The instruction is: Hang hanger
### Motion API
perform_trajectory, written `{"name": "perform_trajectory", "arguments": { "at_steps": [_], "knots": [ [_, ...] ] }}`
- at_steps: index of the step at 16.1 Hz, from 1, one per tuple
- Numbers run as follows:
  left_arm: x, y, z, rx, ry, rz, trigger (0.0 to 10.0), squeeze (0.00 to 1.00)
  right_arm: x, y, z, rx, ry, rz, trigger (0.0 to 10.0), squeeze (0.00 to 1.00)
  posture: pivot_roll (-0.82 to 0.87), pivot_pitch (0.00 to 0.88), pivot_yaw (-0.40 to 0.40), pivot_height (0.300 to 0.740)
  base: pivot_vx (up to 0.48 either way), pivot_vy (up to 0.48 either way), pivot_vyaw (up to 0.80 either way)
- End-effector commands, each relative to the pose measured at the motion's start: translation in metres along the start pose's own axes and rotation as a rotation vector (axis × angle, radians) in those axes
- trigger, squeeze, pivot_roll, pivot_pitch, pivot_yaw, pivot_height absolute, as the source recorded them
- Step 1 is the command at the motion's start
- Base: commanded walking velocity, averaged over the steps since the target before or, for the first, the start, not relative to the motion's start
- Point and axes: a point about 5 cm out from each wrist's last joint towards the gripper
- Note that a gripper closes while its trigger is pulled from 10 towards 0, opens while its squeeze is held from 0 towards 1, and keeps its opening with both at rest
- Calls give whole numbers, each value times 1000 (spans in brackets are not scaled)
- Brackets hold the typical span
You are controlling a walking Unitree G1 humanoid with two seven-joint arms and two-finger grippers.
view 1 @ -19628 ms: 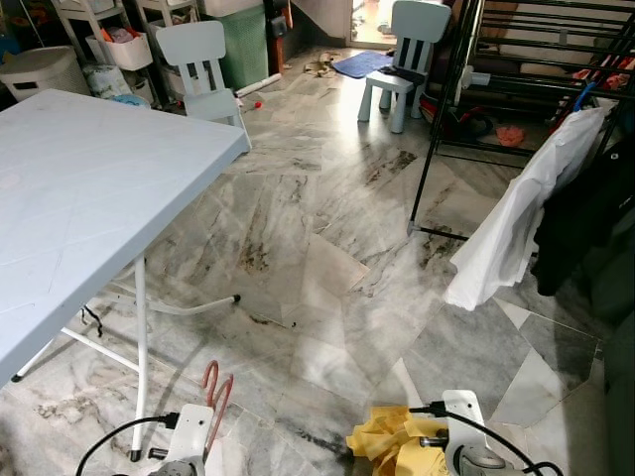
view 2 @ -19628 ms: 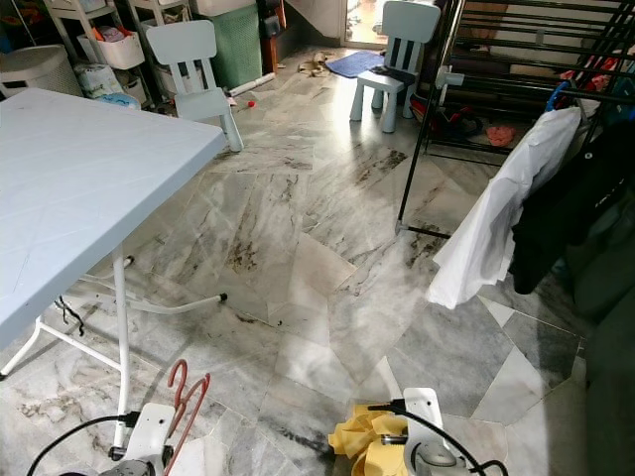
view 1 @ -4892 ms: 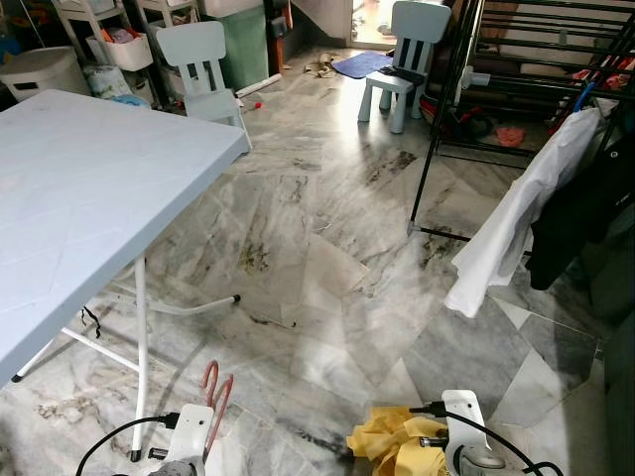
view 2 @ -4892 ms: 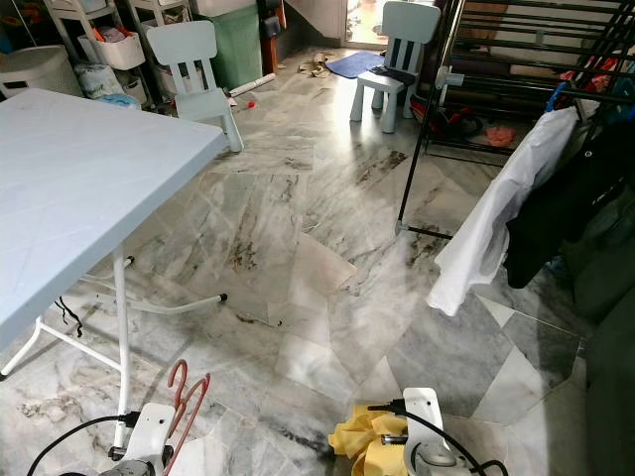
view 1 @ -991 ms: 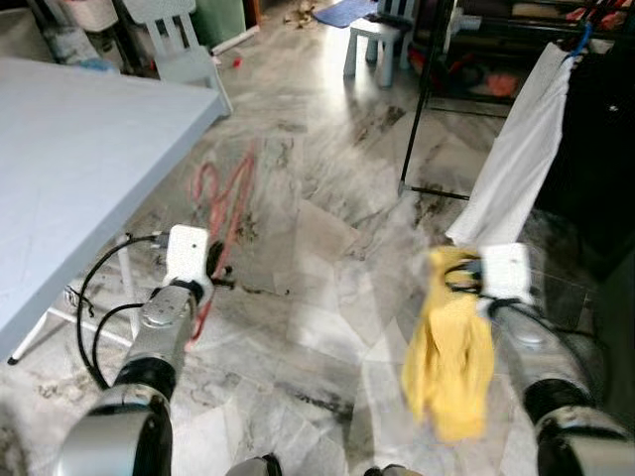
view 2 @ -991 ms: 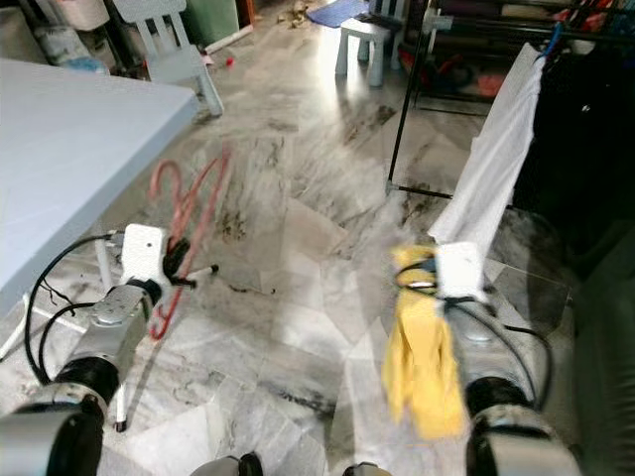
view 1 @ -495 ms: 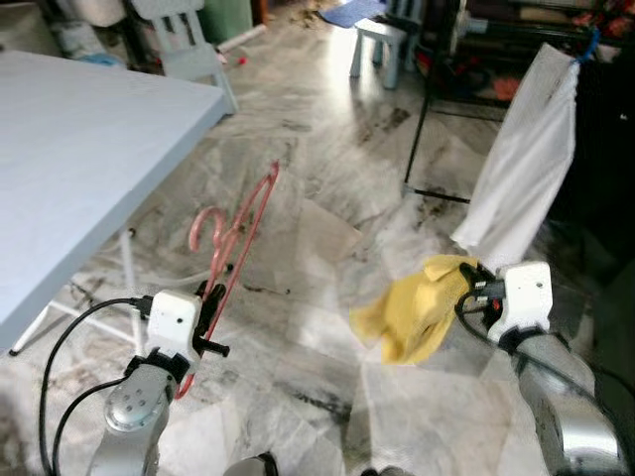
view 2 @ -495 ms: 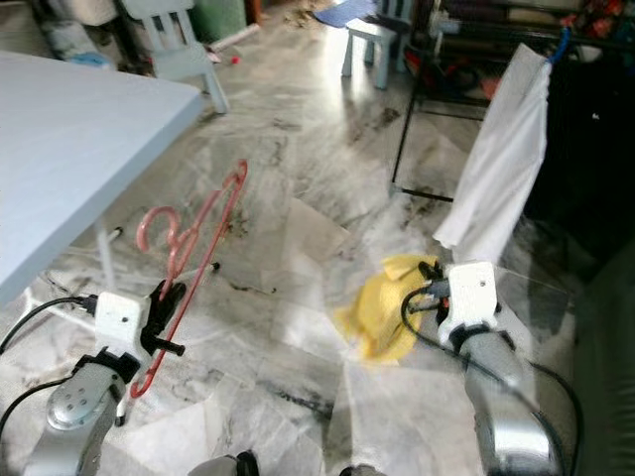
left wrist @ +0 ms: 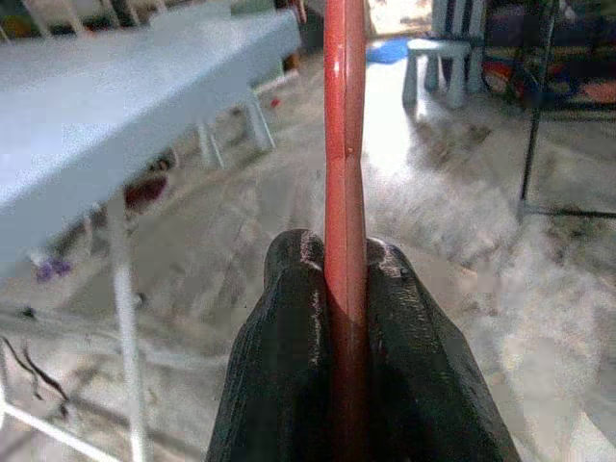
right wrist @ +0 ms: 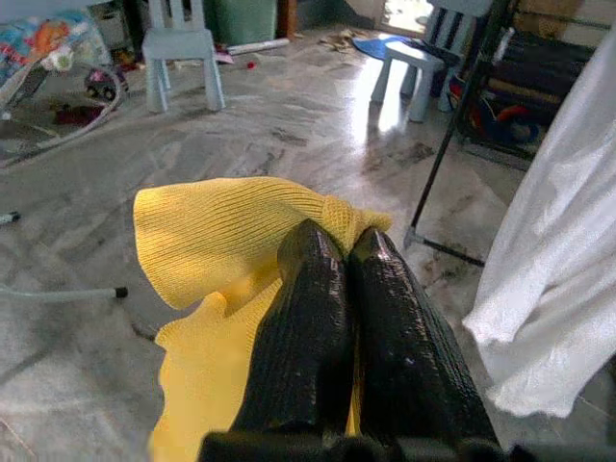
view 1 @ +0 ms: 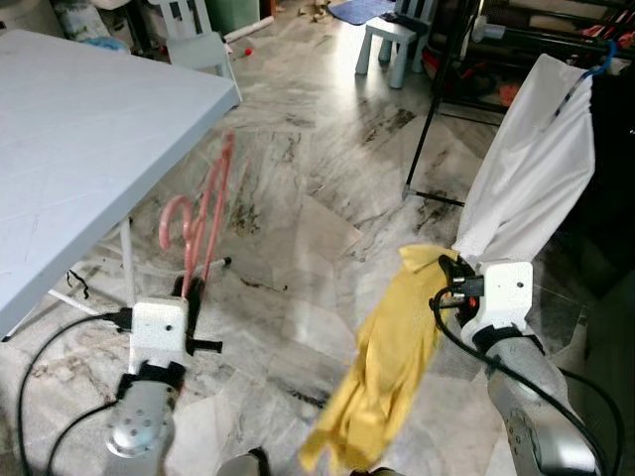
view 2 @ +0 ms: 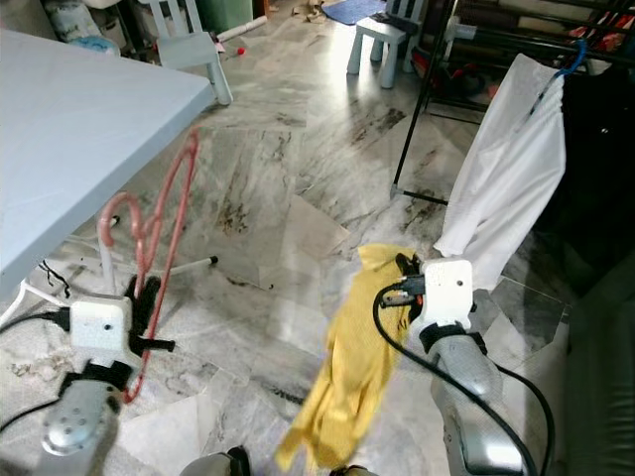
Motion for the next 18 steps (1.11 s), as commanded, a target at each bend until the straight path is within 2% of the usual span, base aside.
{"name": "perform_trajectory", "arguments": {
  "at_steps": [1, 3, 4, 9, 13, 16, 18],
  "knots": [
    [6, -11, 0, -42, -8, -7, 10000, 0, 13, 3, 4, 23, -57, 42, 10000, 0, -14, 111, -17, 740, 0, 0, 800],
    [6, -15, -1, -56, -7, -19, 10000, 0, 14, 5, 2, 9, -58, 15, 10000, 0, -25, 126, -14, 740, 0, 0, 800],
    [8, -13, -1, -43, -17, -40, 10000, 0, 21, 11, 0, 16, -82, 38, 10000, 0, -27, 129, -10, 740, 0, 0, 800],
    [28, -10, -3, 24, -112, -140, 10000, 0, 30, 21, -3, 39, -110, 28, 10000, 0, -13, 124, -10, 740, 0, 0, 800],
    [27, -10, -5, 35, -100, -129, 10000, 0, 43, 21, -9, 57, -154, 45, 10000, 0, -15, 138, -4, 740, 0, 0, 800],
    [38, -13, -12, 17, -133, -123, 10000, 0, 48, 24, -11, 66, -178, 50, 10000, 0, -7, 138, -1, 740, 0, 0, 800],
    [56, -14, -16, 28, -187, -107, 10000, 0, 56, 28, -11, 84, -212, 66, 10000, 0, -1, 129, -1, 740, 0, 0, 800]
  ]
}}
Point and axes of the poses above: a point about 5 cm out from each wrist's last joint towards the gripper, its own z axis pointing back from the gripper into the wrist, its own x axis along the axis of the wrist's last joint, y = z × x, and after that the axes turned 7 degrees about z, right-handed
